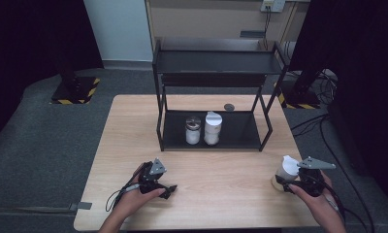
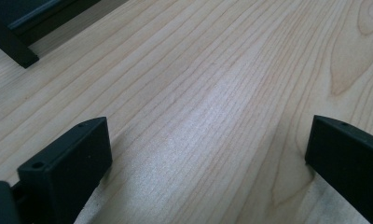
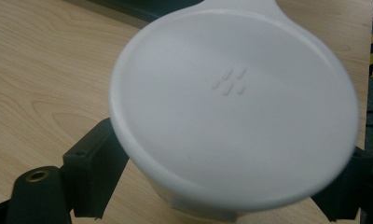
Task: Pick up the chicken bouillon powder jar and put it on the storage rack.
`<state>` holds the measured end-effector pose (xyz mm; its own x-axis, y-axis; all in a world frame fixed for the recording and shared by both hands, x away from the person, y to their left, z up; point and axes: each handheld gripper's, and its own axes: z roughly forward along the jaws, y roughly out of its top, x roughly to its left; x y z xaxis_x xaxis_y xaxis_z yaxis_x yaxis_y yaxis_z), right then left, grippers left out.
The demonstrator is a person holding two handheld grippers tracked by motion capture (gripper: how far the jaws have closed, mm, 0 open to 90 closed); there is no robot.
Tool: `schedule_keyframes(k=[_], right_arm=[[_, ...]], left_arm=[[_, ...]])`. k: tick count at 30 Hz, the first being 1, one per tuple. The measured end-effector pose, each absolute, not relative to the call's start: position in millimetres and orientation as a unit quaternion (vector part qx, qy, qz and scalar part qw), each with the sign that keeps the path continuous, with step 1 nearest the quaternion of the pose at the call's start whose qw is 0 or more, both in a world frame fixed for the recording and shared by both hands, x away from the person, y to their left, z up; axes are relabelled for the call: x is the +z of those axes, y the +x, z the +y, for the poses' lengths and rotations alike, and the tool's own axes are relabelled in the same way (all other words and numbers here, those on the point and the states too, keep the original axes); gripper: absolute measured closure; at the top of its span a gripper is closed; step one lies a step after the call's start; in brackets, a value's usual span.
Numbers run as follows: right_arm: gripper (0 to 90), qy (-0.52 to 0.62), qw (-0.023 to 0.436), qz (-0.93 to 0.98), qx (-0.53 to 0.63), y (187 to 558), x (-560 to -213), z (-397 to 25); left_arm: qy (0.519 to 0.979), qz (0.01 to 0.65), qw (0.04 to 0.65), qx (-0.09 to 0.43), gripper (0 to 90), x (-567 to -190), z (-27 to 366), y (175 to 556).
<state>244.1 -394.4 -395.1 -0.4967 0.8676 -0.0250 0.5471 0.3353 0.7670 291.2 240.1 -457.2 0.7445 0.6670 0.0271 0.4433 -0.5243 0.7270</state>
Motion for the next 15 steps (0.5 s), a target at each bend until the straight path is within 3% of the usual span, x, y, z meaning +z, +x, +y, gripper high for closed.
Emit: schedule_keyframes(k=[15], right_arm=[[22.4, 0.448, 0.225, 0.788, 0.356, 244.2, -395.8, -391.1]], left_arm=[[0.86, 0.323, 0.365, 0.153, 0.0, -457.2, 240.1, 291.3]])
